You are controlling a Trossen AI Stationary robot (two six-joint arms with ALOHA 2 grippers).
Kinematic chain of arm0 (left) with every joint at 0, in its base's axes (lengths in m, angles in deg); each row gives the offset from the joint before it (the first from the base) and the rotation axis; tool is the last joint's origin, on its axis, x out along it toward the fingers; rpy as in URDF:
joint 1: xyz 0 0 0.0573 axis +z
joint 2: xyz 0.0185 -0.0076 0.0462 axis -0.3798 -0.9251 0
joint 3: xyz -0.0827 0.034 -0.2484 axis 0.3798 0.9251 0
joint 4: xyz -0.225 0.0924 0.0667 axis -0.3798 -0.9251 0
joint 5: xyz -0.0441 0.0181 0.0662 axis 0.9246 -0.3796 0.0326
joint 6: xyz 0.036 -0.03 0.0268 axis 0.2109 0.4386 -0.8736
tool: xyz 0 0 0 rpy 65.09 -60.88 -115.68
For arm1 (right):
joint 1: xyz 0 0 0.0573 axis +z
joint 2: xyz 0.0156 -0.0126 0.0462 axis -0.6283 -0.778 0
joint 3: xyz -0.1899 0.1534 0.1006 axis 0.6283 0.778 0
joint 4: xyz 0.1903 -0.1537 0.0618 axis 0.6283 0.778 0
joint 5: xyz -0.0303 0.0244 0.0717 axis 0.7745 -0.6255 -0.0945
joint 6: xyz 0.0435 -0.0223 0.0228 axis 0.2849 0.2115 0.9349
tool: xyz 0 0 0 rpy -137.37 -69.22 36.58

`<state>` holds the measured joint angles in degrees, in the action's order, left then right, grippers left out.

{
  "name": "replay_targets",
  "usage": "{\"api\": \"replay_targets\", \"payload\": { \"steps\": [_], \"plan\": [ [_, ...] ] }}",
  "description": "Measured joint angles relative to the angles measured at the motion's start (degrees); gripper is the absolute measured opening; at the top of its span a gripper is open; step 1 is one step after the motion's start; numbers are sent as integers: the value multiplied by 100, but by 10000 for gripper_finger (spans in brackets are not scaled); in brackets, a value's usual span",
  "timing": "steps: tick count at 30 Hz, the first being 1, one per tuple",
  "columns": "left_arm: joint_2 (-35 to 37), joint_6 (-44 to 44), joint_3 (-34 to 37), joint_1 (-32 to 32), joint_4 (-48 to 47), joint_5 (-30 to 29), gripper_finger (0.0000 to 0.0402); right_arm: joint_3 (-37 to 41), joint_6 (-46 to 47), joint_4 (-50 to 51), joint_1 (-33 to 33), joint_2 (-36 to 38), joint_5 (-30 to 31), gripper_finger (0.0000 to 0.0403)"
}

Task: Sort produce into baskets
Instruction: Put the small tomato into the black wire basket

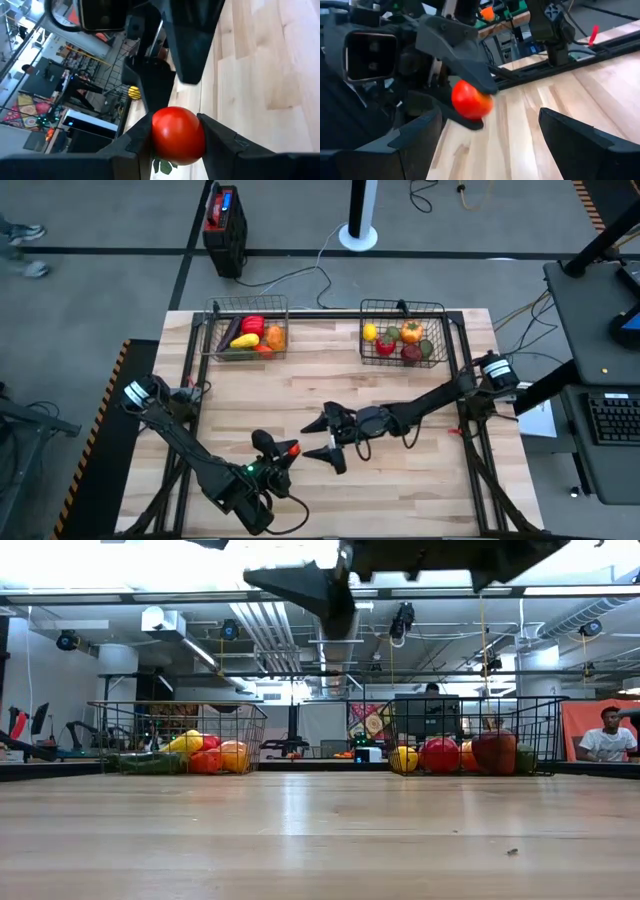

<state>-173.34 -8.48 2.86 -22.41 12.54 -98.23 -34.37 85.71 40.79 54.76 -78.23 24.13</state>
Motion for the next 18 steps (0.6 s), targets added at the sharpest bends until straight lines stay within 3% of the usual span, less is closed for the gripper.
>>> {"api": "replay_targets", "payload": {
  "steps": [18],
  "plan": [
    [0, -28, -11, 46, 406, 88, 115, -1028, -99, 889, 4, -456, -152, 325]
  ]
}}
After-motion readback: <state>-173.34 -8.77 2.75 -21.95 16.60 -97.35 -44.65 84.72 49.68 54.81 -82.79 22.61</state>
